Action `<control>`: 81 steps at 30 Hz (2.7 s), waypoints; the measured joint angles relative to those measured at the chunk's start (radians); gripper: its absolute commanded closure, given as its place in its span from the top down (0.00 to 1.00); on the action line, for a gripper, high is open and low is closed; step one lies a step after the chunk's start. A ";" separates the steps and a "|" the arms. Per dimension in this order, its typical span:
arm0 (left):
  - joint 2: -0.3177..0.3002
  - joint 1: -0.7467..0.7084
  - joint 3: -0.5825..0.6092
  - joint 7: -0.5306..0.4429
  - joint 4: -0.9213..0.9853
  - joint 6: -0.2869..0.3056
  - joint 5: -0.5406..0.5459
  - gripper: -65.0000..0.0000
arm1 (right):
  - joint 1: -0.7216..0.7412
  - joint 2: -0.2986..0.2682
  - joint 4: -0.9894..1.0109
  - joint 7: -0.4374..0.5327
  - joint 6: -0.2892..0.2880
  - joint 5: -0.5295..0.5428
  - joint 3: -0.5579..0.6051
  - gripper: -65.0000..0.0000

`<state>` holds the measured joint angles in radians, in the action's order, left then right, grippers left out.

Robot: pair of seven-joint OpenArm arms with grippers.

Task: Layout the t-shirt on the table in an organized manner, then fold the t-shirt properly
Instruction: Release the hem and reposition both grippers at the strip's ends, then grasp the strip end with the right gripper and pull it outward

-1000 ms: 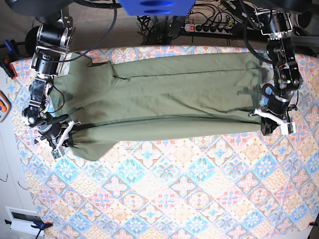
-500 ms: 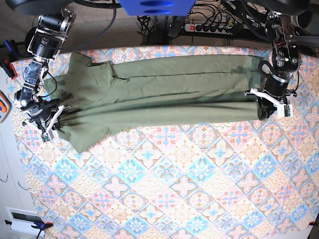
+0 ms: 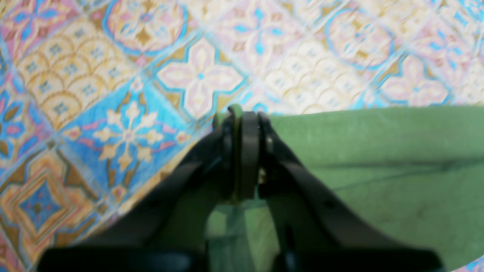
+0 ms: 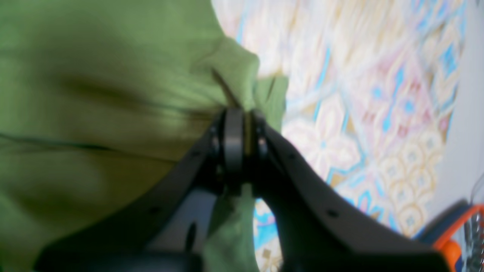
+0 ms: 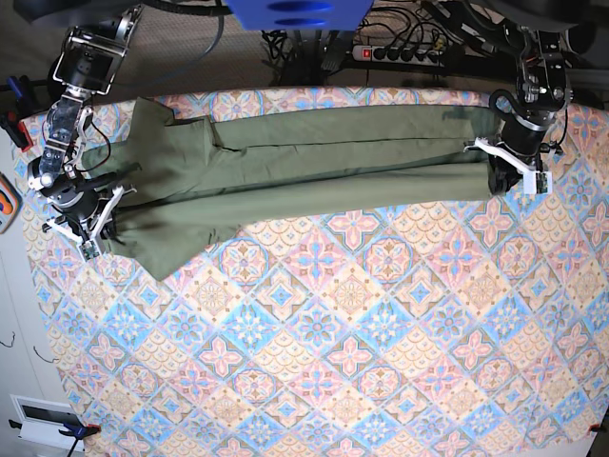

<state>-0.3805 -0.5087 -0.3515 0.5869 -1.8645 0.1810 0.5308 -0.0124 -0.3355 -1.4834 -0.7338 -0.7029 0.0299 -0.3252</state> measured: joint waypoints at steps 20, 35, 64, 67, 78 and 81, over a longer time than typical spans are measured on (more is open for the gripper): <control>-0.002 0.045 0.051 -0.011 0.247 -0.001 0.004 0.15 | -0.042 0.005 0.010 -0.019 -0.001 -0.008 -0.001 0.29; 0.052 0.052 0.041 -0.001 0.194 -0.004 0.008 0.41 | -0.071 0.003 -0.149 -0.023 0.000 -0.019 -0.110 0.35; 0.145 0.058 -0.026 0.064 0.032 -0.005 0.007 0.41 | 0.320 0.005 0.310 0.000 0.000 -0.027 0.188 0.59; 0.145 0.060 -0.025 0.064 0.032 -0.004 0.008 0.41 | 0.362 0.005 0.393 0.034 0.000 -0.026 0.189 0.62; 0.145 0.060 -0.025 0.064 0.032 -0.008 0.007 0.41 | 0.392 0.021 0.475 0.056 0.008 -0.024 0.189 0.62; 0.145 0.059 -0.025 0.064 0.032 -0.008 0.007 0.41 | 0.389 0.034 0.475 0.057 0.000 -0.023 0.192 0.62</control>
<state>-0.2356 -0.4496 -0.3767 0.6510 -1.8328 0.1730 0.5381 0.3763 -0.3016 -1.0080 -0.6765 -0.7025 0.0074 -0.1329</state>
